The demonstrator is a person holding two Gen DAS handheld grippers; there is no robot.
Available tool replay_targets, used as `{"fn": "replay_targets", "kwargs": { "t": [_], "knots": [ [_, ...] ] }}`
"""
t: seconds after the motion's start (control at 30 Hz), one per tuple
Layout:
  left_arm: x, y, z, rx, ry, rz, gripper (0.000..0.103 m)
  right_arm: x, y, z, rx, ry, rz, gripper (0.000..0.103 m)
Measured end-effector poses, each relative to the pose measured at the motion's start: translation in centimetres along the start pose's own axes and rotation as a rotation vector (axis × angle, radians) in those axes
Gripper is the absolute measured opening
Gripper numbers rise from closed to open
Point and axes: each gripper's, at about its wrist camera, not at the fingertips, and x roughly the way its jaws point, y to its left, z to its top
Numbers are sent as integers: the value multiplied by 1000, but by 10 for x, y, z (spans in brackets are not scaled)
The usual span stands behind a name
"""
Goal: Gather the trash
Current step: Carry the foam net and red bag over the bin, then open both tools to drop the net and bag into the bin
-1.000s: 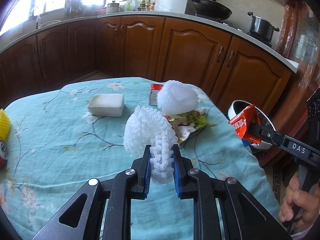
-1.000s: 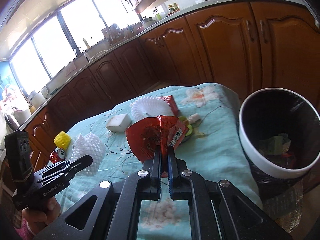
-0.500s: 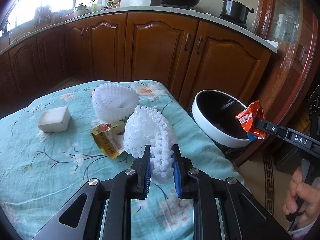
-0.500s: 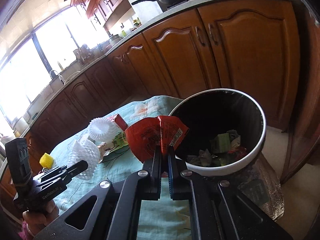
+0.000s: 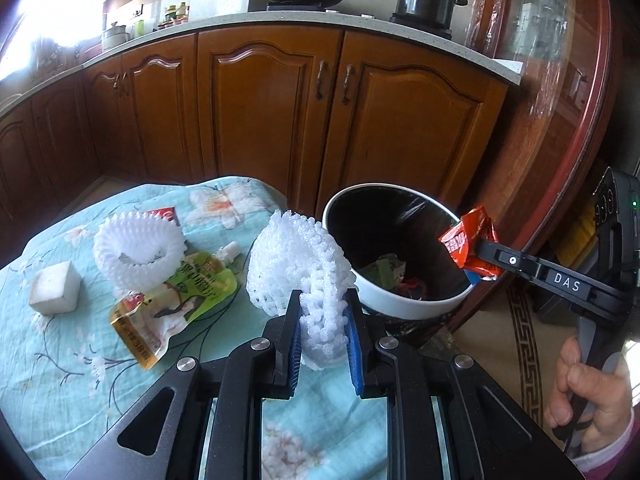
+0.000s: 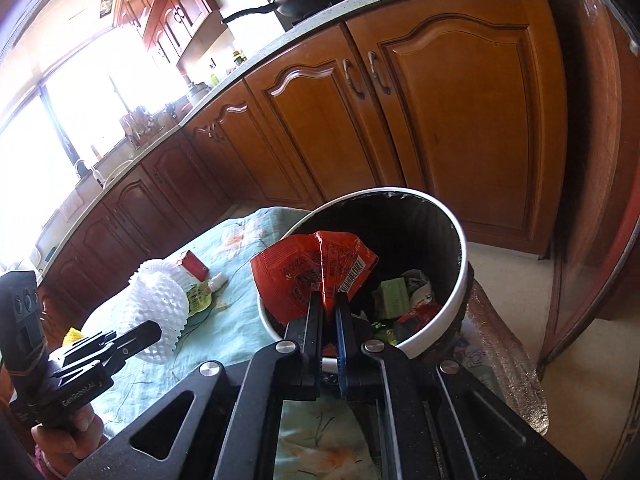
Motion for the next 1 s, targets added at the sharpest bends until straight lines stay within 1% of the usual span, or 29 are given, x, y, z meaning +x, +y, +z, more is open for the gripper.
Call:
{"fn": "replay_targets", "kwargs": {
  "t": [0.3,0.53,0.8,0.83,0.87,0.9,0.93,0.97,1.0],
  "knots": [
    [39,-26,27,33,26,-72,18,12,-19,16,2,7,-42,5],
    [72,-45,45,59,53,-87,18,21,-30,32,4,17,-63,5],
    [103,-54,60,79,83,-98,20,36,-34,37,-15,55,-82,6],
    [104,-53,61,80,85,-101,21,38,-34,38,-17,62,-81,6],
    [107,-53,62,82,89,-101,23,40,-34,38,-19,67,-78,11],
    [108,-53,63,82,90,-96,25,42,-34,38,-20,73,-76,11],
    [109,-53,62,81,94,-94,34,43,-36,38,-16,77,-71,12],
    [110,-52,62,79,93,-94,40,45,-38,38,-11,84,-67,16],
    [110,-52,60,77,91,-90,42,46,-40,37,-4,88,-64,24]
  ]
}}
